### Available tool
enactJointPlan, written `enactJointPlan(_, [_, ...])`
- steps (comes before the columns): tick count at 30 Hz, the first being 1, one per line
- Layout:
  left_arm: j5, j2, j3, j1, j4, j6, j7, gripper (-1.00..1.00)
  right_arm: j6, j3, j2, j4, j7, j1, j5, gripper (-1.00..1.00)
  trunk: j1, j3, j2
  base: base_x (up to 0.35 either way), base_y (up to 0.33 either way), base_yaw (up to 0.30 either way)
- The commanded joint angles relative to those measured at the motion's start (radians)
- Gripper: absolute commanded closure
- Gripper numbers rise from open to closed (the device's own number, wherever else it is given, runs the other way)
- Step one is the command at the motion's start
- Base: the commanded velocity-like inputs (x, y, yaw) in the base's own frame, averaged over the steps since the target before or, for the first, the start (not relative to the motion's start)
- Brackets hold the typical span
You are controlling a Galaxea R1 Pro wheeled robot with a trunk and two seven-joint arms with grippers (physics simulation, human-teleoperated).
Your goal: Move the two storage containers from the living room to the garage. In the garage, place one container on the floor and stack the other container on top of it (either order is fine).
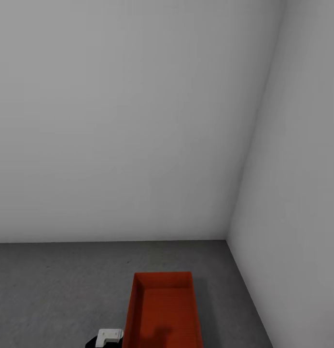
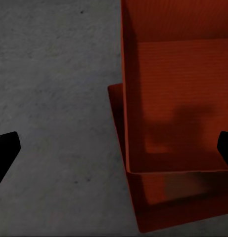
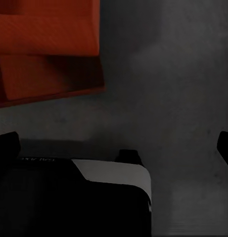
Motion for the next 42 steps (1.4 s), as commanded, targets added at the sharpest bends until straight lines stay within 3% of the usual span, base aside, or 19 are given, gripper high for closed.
enactJointPlan(1, [-0.011,0.0,0.008,0.0,0.002,-0.004,0.004,-1.0,-0.007,0.005,0.0,0.005,-0.005,0.001,0.001,-1.0,0.0,-0.001,-0.001,0.0,0.0,0.0])
enactJointPlan(42, [-0.011,0.005,0.007,0.003,0.001,0.015,0.004,-1.0,-0.007,0.006,-0.003,0.005,-0.005,0.012,0.001,-1.0,0.0,-0.001,-0.001,-0.017,0.0,0.0])
